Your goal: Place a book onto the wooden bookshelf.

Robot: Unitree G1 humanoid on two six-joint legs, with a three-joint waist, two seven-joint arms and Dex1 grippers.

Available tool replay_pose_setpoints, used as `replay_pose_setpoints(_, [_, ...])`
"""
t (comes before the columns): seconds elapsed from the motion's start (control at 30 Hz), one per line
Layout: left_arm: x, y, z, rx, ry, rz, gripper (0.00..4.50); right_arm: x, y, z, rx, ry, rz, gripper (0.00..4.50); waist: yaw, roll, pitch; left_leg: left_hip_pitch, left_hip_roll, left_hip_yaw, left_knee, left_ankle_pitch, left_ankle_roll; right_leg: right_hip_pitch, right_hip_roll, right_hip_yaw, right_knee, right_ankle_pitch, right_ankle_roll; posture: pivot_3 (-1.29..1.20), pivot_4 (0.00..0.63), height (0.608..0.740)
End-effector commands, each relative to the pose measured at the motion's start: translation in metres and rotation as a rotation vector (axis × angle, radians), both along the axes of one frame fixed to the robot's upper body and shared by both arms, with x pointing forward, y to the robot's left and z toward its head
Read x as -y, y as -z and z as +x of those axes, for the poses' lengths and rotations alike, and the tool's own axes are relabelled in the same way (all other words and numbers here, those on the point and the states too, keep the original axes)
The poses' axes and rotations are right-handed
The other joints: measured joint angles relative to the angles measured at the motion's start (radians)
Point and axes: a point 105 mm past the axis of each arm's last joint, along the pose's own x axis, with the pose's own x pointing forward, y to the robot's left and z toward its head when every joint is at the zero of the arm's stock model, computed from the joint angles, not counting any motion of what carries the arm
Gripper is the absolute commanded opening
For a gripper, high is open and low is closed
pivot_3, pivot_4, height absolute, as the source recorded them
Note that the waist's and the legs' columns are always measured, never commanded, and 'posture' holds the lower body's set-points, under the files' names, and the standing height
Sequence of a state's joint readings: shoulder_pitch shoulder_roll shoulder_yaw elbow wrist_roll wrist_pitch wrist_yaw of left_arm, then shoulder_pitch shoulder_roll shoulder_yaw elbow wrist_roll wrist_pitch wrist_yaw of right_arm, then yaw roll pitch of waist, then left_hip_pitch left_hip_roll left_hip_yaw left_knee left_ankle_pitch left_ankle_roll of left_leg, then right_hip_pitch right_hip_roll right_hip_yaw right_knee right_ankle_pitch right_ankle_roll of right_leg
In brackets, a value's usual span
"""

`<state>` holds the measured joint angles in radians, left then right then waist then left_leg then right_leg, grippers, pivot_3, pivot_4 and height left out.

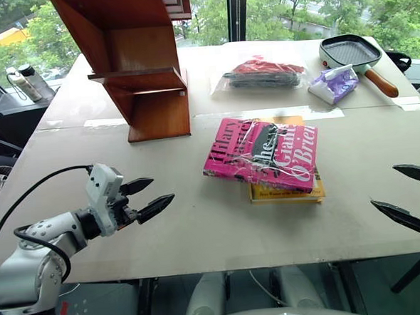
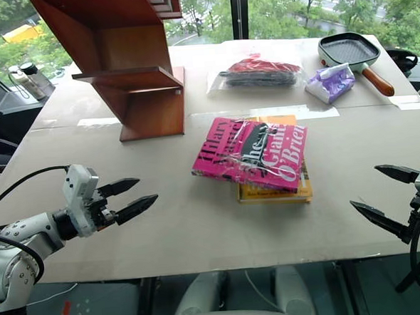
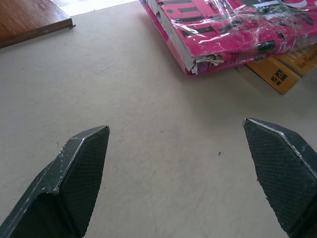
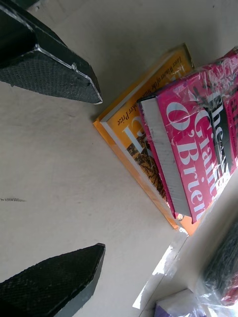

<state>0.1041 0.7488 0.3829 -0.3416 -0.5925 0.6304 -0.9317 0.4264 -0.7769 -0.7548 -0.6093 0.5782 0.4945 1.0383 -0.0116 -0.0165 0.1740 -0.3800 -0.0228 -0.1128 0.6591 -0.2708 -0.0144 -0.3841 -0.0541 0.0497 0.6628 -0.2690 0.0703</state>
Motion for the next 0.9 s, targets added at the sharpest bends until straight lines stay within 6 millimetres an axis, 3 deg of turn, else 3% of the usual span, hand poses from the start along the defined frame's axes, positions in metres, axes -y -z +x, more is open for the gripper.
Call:
replay_pose_setpoints(0.03, [0.01, -0.017, 0.006, 0.073, 0.017, -0.021, 4.45, -0.009, -0.008, 0.003, 0.066, -0.032, -0.001, 4.5, 0.0, 0.0, 0.0, 0.0, 0.0, 0.0, 0.0, 0.0, 0.0, 0.0, 0.0, 0.0, 0.0, 0.0, 0.0, 0.0, 0.15, 0.74])
replay_pose_setpoints(0.13, [0.032, -0.028, 0.012, 0.115, 0.047, -0.041, 4.45, -0.025, -0.016, 0.01, 0.159, -0.075, 0.032, 4.5, 0.001, 0.0, 0.0, 0.0, 0.0, -0.001, -0.001, 0.0, 0.0, 0.0, 0.0, -0.001, -0.001, 0.0, 0.0, 0.0, 0.15, 0.74])
replay_pose_setpoints(0.27, [0.045, -0.034, 0.018, 0.124, 0.034, -0.083, 4.45, -0.036, -0.025, 0.014, 0.18, -0.126, 0.096, 4.5, -0.002, 0.001, 0.0, 0.0, 0.0, -0.001, -0.002, 0.0, 0.0, 0.0, 0.0, 0.0, -0.001, 0.0, 0.0, 0.0, 0.15, 0.74])
replay_pose_setpoints(0.37, [0.056, -0.035, 0.013, -0.008, -0.001, -0.308, 4.45, -0.051, -0.03, 0.006, 0.202, -0.22, 0.1, 4.5, -0.002, 0.0, 0.0, 0.0, 0.0, -0.002, -0.002, 0.0, 0.0, 0.0, 0.0, 0.0, -0.001, 0.0, 0.0, 0.0, 0.15, 0.74])
replay_pose_setpoints(0.43, [0.063, -0.026, 0.003, -0.199, -0.026, -0.499, 4.45, -0.057, -0.032, 0.0, 0.213, -0.263, 0.107, 4.5, -0.002, 0.0, 0.0, 0.0, 0.0, -0.003, -0.004, 0.0, 0.0, 0.0, -0.001, 0.0, -0.001, 0.0, 0.0, 0.0, 0.15, 0.74])
replay_pose_setpoints(0.57, [0.079, -0.001, -0.02, -0.499, -0.067, -0.664, 4.45, -0.063, -0.033, -0.007, 0.214, -0.288, 0.12, 4.5, -0.003, 0.0, 0.0, 0.0, 0.0, -0.007, -0.005, -0.001, 0.001, -0.001, -0.003, 0.0, -0.002, 0.0, 0.0, 0.0, 0.15, 0.74])
replay_pose_setpoints(0.73, [0.104, 0.012, -0.018, -0.709, -0.214, -0.93, 4.45, -0.065, -0.03, -0.019, 0.207, -0.283, 0.127, 4.5, 0.025, 0.001, 0.0, 0.001, -0.003, -0.008, -0.005, -0.001, 0.001, 0.0, -0.01, -0.001, -0.001, 0.0, 0.0, 0.0, 0.15, 0.74])
replay_pose_setpoints(0.9, [0.116, 0.027, -0.01, -0.804, -0.321, -1.035, 4.45, -0.064, -0.028, -0.025, 0.204, -0.25, 0.114, 4.5, 0.026, 0.004, -0.003, 0.001, -0.004, -0.007, -0.005, 0.0, 0.001, 0.0, -0.005, 0.0, -0.002, 0.0, 0.0, 0.0, 0.15, 0.74])
